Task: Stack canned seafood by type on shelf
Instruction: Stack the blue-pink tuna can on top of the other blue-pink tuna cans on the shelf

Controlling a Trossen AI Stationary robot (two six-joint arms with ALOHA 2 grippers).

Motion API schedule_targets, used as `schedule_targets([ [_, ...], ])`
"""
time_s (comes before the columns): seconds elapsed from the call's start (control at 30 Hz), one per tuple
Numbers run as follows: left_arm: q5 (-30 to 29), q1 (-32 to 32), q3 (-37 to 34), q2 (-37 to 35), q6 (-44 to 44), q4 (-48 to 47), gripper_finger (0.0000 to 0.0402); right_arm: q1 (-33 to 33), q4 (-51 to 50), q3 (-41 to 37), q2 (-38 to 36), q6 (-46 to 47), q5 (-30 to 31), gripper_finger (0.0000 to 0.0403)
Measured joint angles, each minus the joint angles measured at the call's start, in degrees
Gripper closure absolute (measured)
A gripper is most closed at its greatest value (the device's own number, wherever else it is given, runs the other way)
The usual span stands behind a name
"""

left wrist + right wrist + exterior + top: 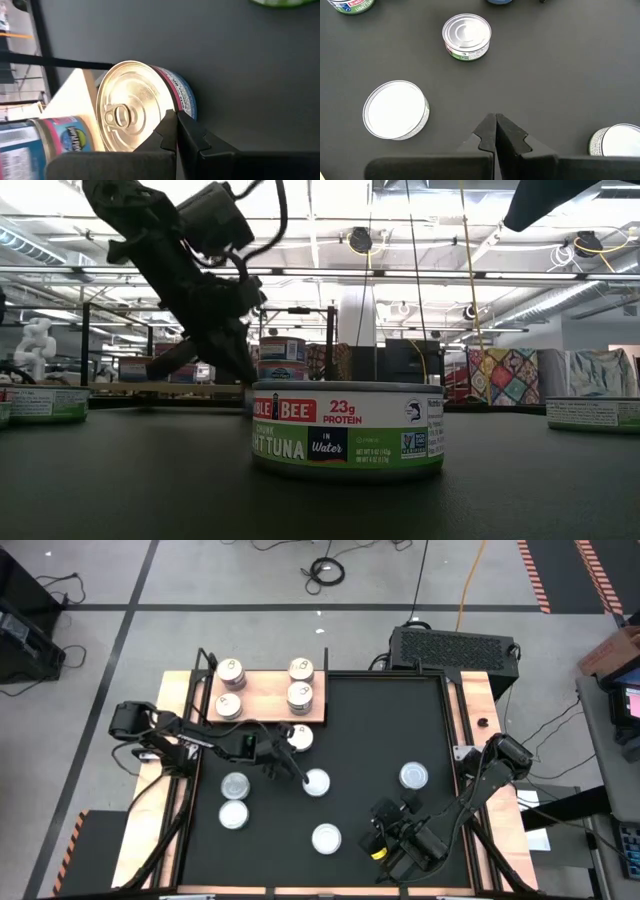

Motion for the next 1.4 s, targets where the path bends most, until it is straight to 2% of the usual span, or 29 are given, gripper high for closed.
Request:
schedule_targets([
  [0.37, -2.5, -1.5, 0.0, -8.3, -4.5, -4.9, 0.0401, 0.0, 0.9, 0.0, 0.0, 0.0, -0.1, 0.0403],
  [0.73, -3.8, -3.1, 0.1, -20.4, -10.9, -16.5, 0.0402, 0.0, 1.2, 0.0, 0.0, -0.2, 0.0, 0.0403],
  [1.1, -10.4, -6.4, 0.1, -30.6, -15.8, -26.7, 0.0401, 0.0, 1.7, 0.0, 0.0, -0.2, 0.0, 0.0403],
  [1.4, -16.6, -6.4, 0.1, -35.5, -20.8, -35.1, 0.0401, -0.2, 1.9, 0.0, 0.0, -0.9, 0.0, 0.0403],
])
